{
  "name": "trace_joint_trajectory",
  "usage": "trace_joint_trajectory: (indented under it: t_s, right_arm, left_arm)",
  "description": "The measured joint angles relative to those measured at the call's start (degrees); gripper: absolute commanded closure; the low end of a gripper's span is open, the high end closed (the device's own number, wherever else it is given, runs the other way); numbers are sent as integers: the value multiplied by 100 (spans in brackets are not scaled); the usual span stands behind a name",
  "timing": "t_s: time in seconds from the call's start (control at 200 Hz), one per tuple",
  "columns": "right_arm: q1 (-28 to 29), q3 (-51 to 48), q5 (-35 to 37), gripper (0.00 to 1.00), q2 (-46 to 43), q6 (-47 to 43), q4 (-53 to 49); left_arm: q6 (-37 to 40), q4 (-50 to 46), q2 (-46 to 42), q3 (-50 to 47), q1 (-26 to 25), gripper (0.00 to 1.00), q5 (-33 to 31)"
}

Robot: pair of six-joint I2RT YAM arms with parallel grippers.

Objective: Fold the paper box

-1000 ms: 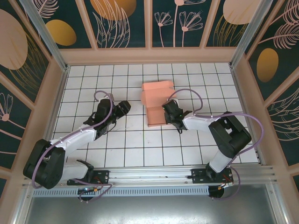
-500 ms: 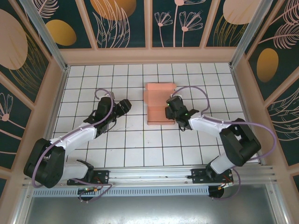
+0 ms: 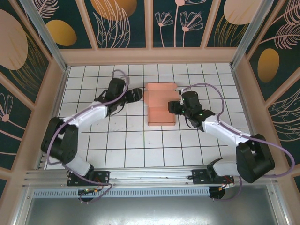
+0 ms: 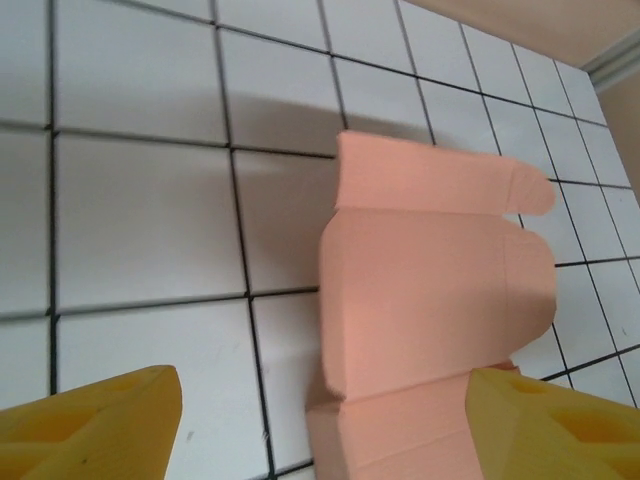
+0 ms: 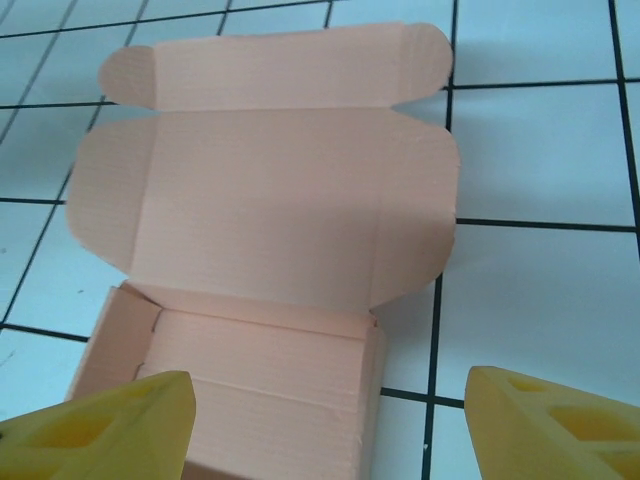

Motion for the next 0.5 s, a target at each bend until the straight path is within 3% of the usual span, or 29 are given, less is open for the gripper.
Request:
trace_joint_trajectory:
  t_s: [0.235, 0.5]
  right_arm:
    - [-57, -164, -192, 28, -350, -164, 26]
    - [-173, -350, -236, 28, -579, -164, 28]
  left_arm:
    - [949, -1469, 1364, 1998, 0, 40, 155]
    - [1436, -2627, 2170, 2988, 0, 49, 402]
